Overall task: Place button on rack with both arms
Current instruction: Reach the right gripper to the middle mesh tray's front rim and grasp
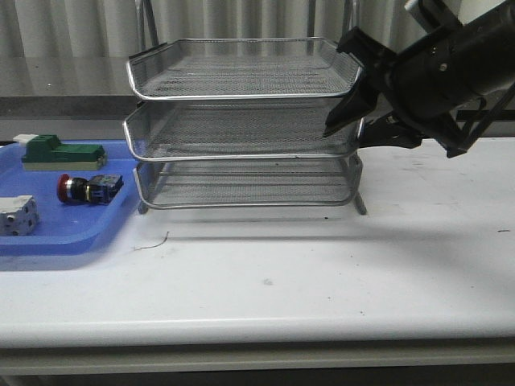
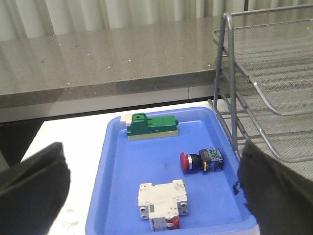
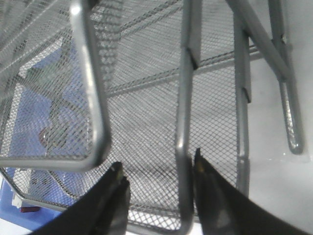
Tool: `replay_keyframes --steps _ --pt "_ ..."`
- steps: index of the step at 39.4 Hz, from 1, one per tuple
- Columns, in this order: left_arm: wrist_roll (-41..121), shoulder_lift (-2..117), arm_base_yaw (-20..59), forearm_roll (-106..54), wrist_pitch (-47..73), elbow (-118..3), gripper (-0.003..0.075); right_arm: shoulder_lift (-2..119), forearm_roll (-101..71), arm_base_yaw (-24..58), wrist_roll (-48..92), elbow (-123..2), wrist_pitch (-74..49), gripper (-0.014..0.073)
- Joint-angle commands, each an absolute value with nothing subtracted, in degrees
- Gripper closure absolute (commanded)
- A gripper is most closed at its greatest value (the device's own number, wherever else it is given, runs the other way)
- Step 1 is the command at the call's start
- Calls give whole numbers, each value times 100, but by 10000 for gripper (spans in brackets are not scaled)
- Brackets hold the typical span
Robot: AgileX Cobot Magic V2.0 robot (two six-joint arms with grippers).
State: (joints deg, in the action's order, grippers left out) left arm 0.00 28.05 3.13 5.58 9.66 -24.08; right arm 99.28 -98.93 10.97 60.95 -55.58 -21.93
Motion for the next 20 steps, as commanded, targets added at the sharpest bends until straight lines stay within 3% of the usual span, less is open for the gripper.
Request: replay_keyframes --steps 1,9,16,20 --pt "0 2850 309 547 474 -2631 59 9829 -10231 1058 6247 -5746 -2454 312" --pt "0 2850 309 547 474 -2631 59 9884 -10321 1058 6247 -5746 -2586 438" --pt "0 2850 309 547 474 -2631 59 9884 -10321 1058 6247 -5746 -2605 449" --pt "0 2850 309 547 474 -2631 59 9884 -10321 1058 6247 -5740 -2605 499"
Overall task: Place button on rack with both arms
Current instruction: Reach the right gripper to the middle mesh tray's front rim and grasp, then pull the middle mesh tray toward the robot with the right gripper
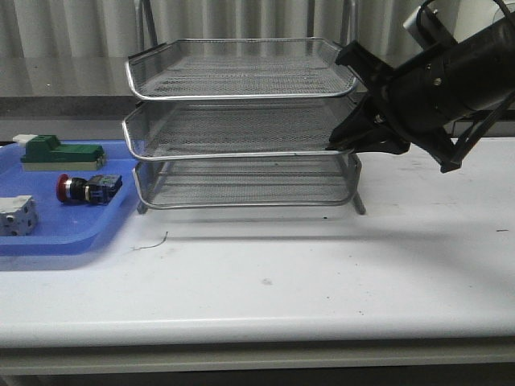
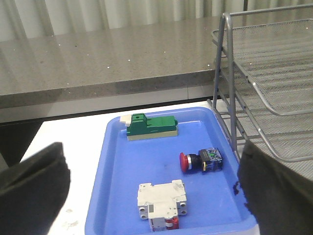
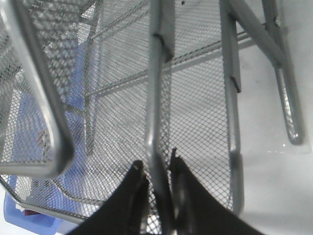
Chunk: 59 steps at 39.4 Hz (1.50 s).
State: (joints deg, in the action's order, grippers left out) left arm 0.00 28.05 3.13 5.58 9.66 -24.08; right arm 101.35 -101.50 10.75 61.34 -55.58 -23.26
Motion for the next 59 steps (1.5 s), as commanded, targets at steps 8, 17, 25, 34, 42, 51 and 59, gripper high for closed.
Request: replay_keyframes --steps 8,17,25,34,42,51,59 --pt "0 2850 309 547 474 -2631 59 9884 -10321 1058 6252 -5740 -2605 550" --pt "0 2850 309 547 474 -2631 59 9704 -10321 1058 6455 -5516 -2721 550" --pt "0 2850 309 547 474 -2631 59 9140 -10334 1058 6784 -4889 -2829 550" --pt "0 2850 309 547 474 -2631 59 8722 -10334 1058 6995 -4155 -3123 550" --pt "0 2850 309 547 474 -2631 59 8526 -10422 1058 7227 -3535 -3404 550" --pt "0 2850 309 547 474 -2631 59 8398 -10695 1058 7514 -3041 -3650 550" --pt "0 2850 309 547 474 -2631 59 8398 -10767 1058 7593 -3027 -3645 496"
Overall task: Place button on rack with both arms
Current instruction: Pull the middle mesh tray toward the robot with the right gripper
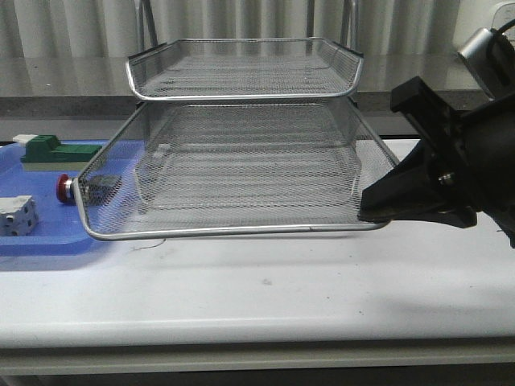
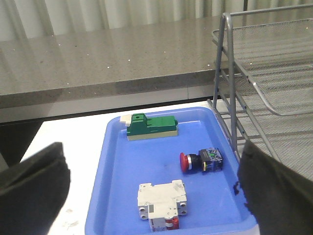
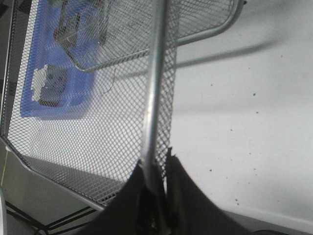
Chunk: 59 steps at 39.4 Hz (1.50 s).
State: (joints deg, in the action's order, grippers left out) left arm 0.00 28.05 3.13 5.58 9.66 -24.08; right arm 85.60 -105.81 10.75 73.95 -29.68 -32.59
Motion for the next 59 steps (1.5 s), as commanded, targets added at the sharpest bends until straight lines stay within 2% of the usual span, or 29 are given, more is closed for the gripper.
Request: replay_keyframes --steps 1,8,10,18,20,24,27,30,34,36,40,52,59 --pt "0 2850 309 547 474 -2631 59 8398 -10776 1058 7645 -3034 -3645 463" --pt "0 2850 309 547 474 -2631 59 8392 -10824 1058 7707 -3052 -3625 183" --pt "0 2850 309 547 474 -2631 59 8356 -10824 1058 7712 -3052 -3579 133" --pt "0 2850 309 547 474 -2631 59 7801 -10754 1034 7845 -3058 -3149 118" --pt "0 2850 309 547 474 -2631 59 7571 -10644 1001 7845 -3082 -3007 132" --pt "0 2850 309 547 474 -2631 59 7067 -10224 963 7762 -3223 -2521 223" --pt "0 2850 309 547 474 -2631 59 6768 -9785 963 7585 -3362 -2183 350" --pt "0 2850 309 547 474 -2631 59 6491 -9316 963 7443 -3581 -2010 540" --pt "0 2850 309 547 474 -2631 59 6307 -8739 963 7285 -3861 -2023 722" --pt "0 2850 309 547 474 -2631 59 6274 -8380 963 7105 -4000 -2028 694" --pt "0 2850 309 547 474 -2631 59 6274 -7345 963 6458 -4290 -2035 704" --pt "0 2850 309 547 474 -2631 59 6254 -2756 963 2520 -4739 -2299 704" --pt "0 2850 309 547 474 -2631 59 5780 -1118 963 1157 -4526 -2165 704"
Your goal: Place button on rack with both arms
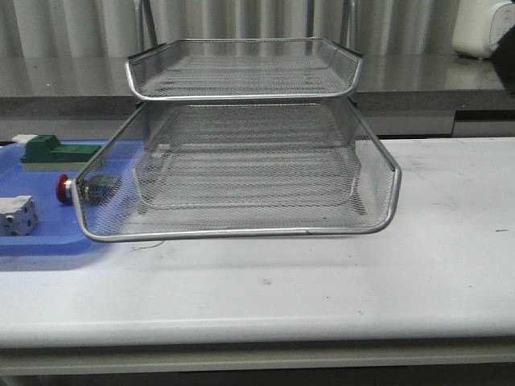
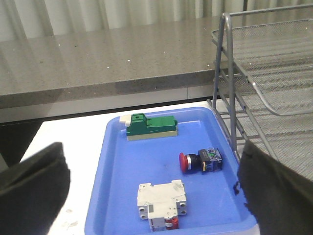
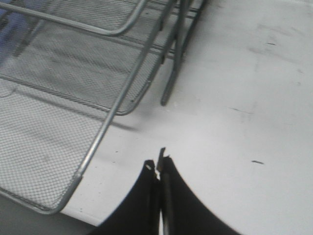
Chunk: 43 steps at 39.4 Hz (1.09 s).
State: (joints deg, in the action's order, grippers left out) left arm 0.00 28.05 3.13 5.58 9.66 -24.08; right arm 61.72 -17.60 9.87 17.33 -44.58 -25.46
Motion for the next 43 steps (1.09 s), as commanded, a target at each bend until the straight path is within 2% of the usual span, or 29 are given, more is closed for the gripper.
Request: replay_keyframes --steps 1,24,30,43 --pt "0 2850 309 547 474 -2631 59 5639 -1030 963 1088 -4443 -2096 704" --pt "0 2850 309 547 474 -2631 59 1736 -1156 963 1042 -1931 -1162 704" --pt "0 2850 309 547 474 -2631 59 1281 -1156 963 1042 -1817 -1087 704" --pt "0 2850 309 547 474 -2631 59 1230 -1156 963 1042 -1817 -1078 704"
